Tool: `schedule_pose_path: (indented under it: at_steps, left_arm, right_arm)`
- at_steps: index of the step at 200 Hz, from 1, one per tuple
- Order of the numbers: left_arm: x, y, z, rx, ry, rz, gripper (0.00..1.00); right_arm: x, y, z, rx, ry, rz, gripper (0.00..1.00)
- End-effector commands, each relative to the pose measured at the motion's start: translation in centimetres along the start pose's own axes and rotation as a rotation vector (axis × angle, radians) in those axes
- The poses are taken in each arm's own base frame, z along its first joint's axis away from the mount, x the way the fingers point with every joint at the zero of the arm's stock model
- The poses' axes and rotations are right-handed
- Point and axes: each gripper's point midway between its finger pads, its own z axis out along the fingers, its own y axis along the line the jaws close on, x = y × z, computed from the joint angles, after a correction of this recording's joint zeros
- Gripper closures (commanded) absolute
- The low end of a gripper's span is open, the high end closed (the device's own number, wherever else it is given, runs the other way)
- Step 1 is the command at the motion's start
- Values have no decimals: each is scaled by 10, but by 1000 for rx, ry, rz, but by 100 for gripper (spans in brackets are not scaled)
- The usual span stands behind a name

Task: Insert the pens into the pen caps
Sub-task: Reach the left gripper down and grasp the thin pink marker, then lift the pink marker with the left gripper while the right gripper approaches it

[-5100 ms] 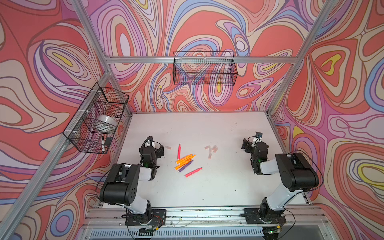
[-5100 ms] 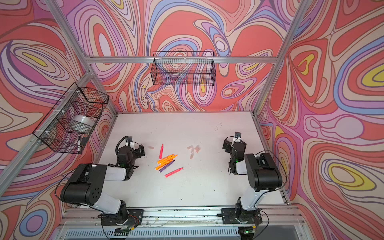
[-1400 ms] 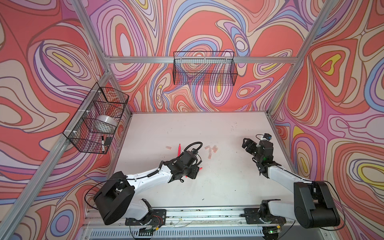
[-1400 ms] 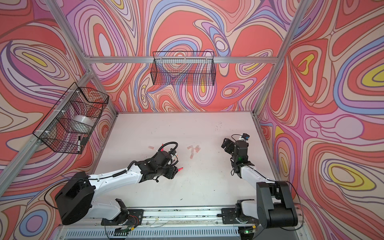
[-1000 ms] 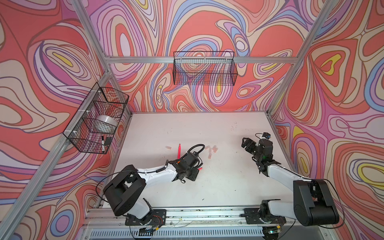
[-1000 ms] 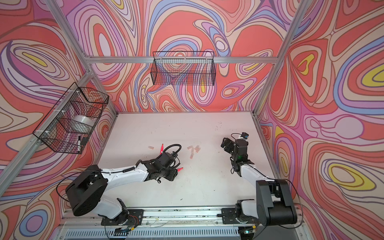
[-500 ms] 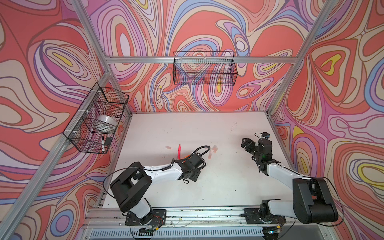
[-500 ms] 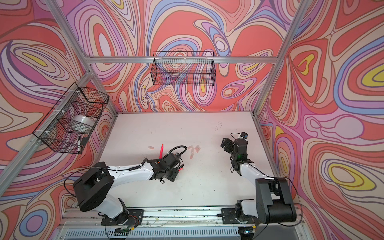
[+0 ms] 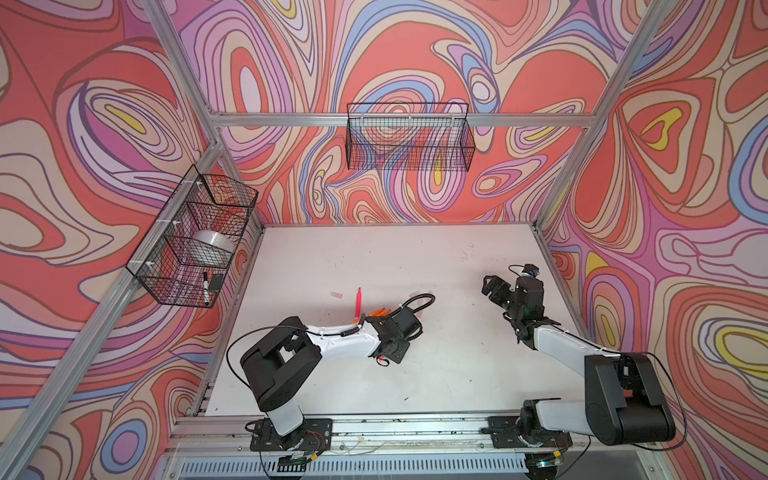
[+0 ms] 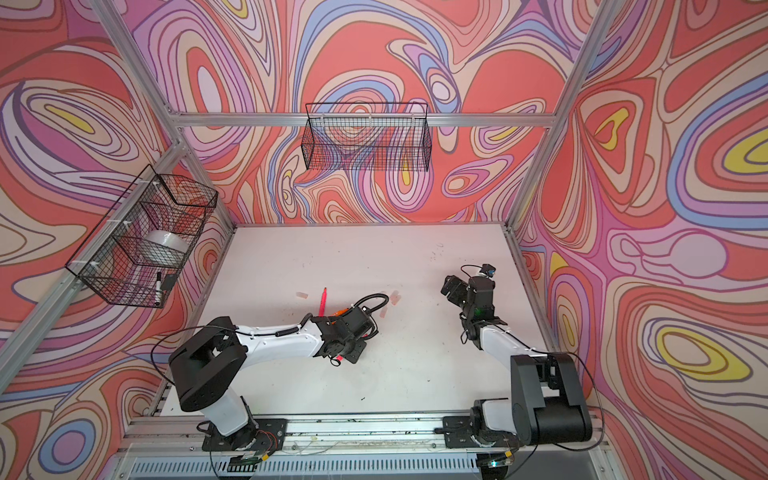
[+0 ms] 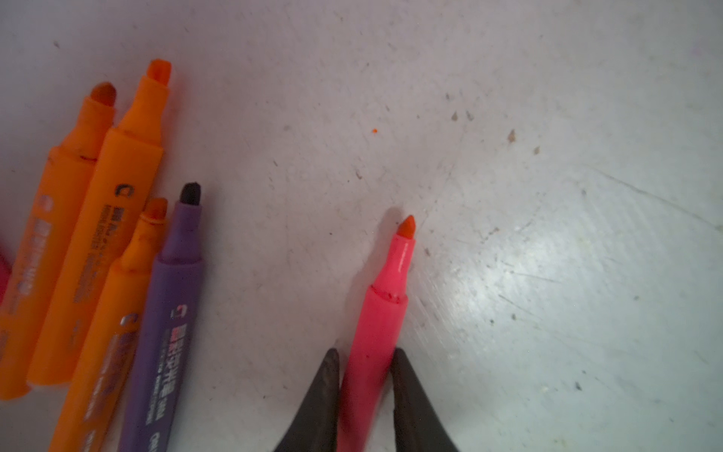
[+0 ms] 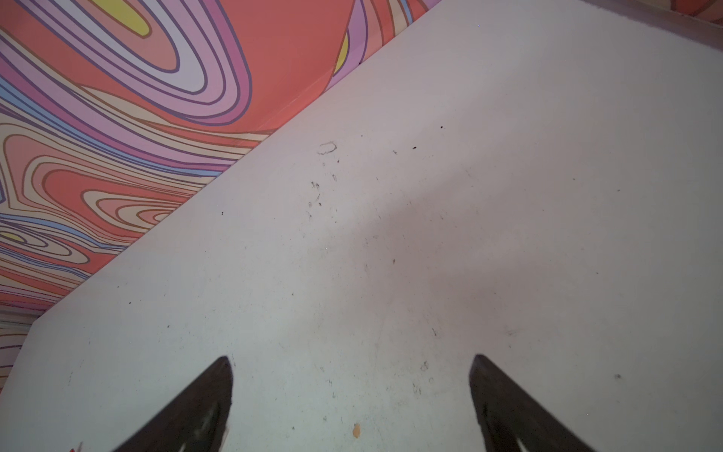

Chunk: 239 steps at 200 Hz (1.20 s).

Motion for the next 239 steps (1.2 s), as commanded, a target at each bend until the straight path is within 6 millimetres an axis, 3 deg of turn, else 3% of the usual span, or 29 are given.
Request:
schedule_pose_path:
  at_steps: [1,60,106,127,171,202,216,239]
  left_arm:
    - [28,9,5,-39,91,15,78]
    - [22,2,2,17,30,16,86]
    - [-7,4,-27,56,-103,-32,95]
    - [-20,18,-47,24,-165,-59,100]
    - [-51,46,-85,-87,-306,-142,100]
    - [-78,47,-112,-53,-448,-245,100]
    - [-92,34,-122,41,-556,-206,100]
    - [-101,24,-144,109,-584,-180,100]
  right_arm:
    - [-4,6,1,-12,0,-13,3]
    - [-4,6,0,-16,-4,-13,2]
    - [0,18,-11,-94,-4,0,2]
    - [19,46,-22,-179,81,39,2]
    - [46,138,-70,-393,96,-34,2]
    - [60,187,-96,-551,93,-99,2]
    - [64,204,-104,-604,84,-129,2]
    - [77,225,-122,-710,73,-151,2]
